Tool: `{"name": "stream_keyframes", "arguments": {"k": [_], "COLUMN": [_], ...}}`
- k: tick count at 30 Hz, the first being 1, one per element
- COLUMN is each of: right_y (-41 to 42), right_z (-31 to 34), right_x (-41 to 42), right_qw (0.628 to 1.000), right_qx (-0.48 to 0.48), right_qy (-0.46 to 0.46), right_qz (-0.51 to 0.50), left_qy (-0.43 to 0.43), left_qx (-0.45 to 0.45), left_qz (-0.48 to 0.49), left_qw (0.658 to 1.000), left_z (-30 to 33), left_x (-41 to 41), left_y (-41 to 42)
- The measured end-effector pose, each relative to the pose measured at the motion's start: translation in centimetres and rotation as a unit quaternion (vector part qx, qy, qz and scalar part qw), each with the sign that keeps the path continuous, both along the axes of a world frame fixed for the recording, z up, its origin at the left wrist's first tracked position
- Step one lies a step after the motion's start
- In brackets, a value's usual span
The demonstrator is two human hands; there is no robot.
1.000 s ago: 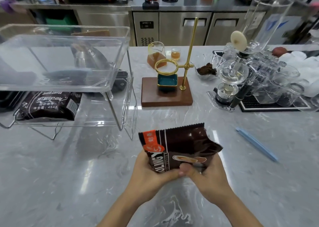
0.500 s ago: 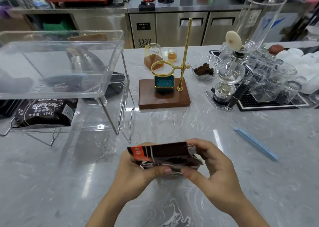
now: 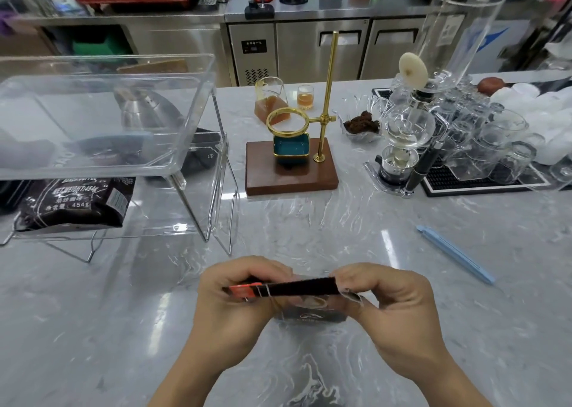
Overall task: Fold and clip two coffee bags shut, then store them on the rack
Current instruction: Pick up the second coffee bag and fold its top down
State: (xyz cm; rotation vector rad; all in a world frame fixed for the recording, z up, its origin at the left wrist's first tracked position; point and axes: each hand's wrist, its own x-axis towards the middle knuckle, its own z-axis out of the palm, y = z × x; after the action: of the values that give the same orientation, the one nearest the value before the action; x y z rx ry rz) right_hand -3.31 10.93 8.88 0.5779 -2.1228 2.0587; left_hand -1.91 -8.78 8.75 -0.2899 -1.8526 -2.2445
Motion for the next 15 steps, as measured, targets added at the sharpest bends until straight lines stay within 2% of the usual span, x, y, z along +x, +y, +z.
{"name": "stream_keyframes", "arguments": {"k": [4,7,11,15], "right_y": [-0.2,-0.1,0.1,-0.2], "right_z": [0.8,1.1,1.1,1.0], "right_x": [0.1,-0.1,-0.8,-2.2], "right_qw": [1.000,0.999,0.999,0.997], "right_qx": [0.010,0.038,0.045,0.033], "right_qy": [-0.024,-0.024,-0.011,-0.065], "right_qz": [-0.007,0.003,-0.013,-0.020], "left_qy": [-0.014,0.013,0.022,0.007], "left_qx": [-0.064,-0.105,-0.105,-0.070], "left_qz": [0.066,0.033,0.041,0.020], "left_qw": [0.996,0.994,0.993,0.997], "left_z": [-0.2,0.3,0.6,0.5], "left_x": [0.3,0.1,-0.3,-1.5], "left_y": [0.4,-0.2,-0.6,-1.2]}}
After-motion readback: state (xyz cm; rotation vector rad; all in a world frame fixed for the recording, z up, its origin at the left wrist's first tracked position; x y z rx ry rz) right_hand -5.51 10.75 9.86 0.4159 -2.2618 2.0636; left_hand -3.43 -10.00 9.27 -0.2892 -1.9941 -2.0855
